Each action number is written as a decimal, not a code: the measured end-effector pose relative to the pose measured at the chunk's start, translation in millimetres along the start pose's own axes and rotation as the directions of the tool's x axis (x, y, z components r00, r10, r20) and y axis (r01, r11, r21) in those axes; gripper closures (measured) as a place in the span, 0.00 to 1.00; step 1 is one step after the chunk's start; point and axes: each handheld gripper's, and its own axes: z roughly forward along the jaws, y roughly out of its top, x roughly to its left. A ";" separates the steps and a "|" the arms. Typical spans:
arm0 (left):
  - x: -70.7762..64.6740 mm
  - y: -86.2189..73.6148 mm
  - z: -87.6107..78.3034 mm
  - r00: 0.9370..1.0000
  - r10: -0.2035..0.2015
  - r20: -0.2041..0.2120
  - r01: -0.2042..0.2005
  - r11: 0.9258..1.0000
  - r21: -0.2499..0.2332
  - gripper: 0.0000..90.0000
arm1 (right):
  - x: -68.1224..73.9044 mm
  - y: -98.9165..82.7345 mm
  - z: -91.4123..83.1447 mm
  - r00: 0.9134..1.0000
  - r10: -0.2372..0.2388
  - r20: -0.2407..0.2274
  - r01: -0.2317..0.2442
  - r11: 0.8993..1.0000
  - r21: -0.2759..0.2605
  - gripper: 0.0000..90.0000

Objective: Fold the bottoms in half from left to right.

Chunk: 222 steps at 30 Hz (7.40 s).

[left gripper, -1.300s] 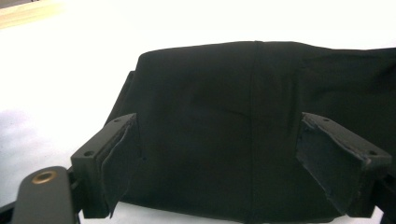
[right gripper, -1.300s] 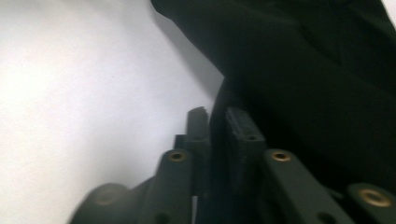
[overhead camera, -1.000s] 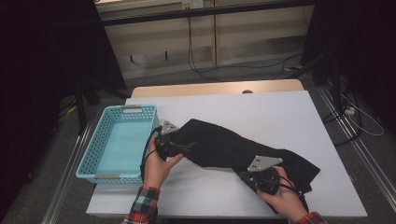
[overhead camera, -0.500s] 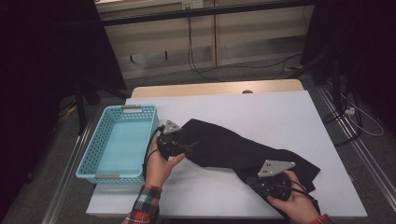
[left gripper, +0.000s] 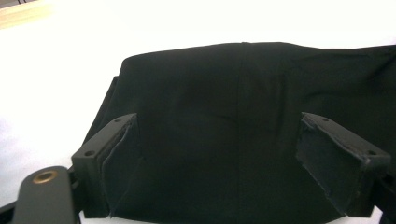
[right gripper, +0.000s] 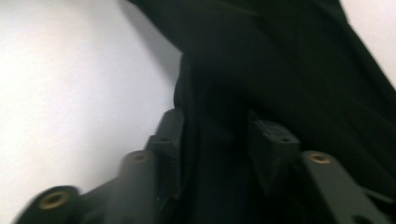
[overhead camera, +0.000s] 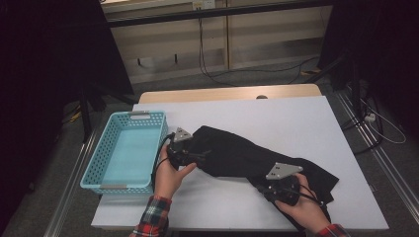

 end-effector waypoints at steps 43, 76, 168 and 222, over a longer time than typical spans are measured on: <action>-0.1 -2.6 9.1 1.000 -0.019 -0.007 0.019 1.000 0.022 0.17 | 20.6 6.4 -21.3 0.979 -0.108 -0.176 0.096 0.993 -0.075 0.69; 18.0 -2.8 19.8 0.992 -0.080 -0.099 0.085 0.995 0.053 0.18 | 30.8 -1.2 -18.5 0.950 -0.062 -0.306 0.044 0.997 -0.065 0.64; 9.8 7.1 33.3 0.997 -0.066 -0.033 0.071 0.984 0.162 0.22 | -100.8 -64.8 -68.7 0.955 0.277 0.105 -0.279 0.960 0.012 0.98; 7.8 9.6 25.8 0.998 -0.051 -0.025 0.054 0.990 0.131 0.22 | -124.7 -29.5 -60.7 0.953 0.270 0.134 -0.266 0.963 -0.049 0.77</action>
